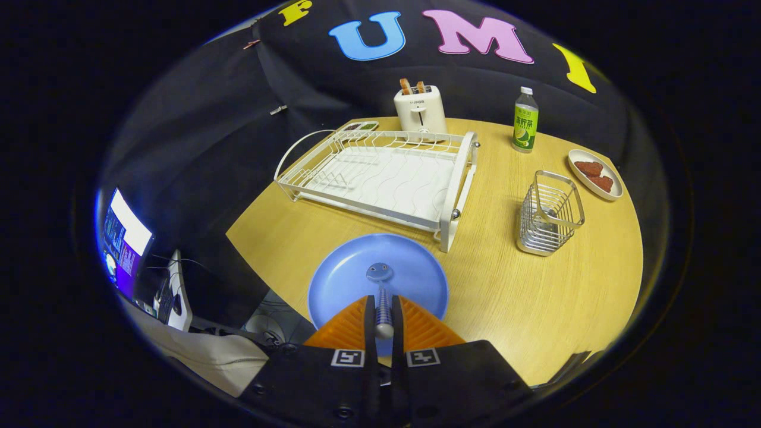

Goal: Take the plate from the dish rack, then take the spoon from the basket and place it into the plate.

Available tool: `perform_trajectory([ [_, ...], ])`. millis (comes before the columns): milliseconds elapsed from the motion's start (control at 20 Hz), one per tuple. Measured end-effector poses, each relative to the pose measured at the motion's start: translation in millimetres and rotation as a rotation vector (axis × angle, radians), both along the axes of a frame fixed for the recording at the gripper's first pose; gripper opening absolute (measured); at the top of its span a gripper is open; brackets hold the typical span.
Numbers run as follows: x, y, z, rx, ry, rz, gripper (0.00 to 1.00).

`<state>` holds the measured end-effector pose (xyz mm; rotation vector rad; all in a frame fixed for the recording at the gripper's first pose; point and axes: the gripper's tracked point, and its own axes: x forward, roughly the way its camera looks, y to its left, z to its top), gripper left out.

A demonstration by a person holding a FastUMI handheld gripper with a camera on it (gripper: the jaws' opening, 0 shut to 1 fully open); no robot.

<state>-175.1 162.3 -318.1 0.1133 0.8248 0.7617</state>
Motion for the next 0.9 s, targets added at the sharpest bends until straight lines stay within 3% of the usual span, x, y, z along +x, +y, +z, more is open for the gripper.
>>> perform_trajectory([
  [400,-6,7,-15,-0.018,0.001,0.032,0.11],
  [750,-13,-4,-45,-0.107,0.057,0.009,0.2],
  [850,-12,-4,-46,-0.105,0.066,-0.004,0.42],
  [900,-12,-3,-45,-0.103,0.069,-0.006,0.64],
])
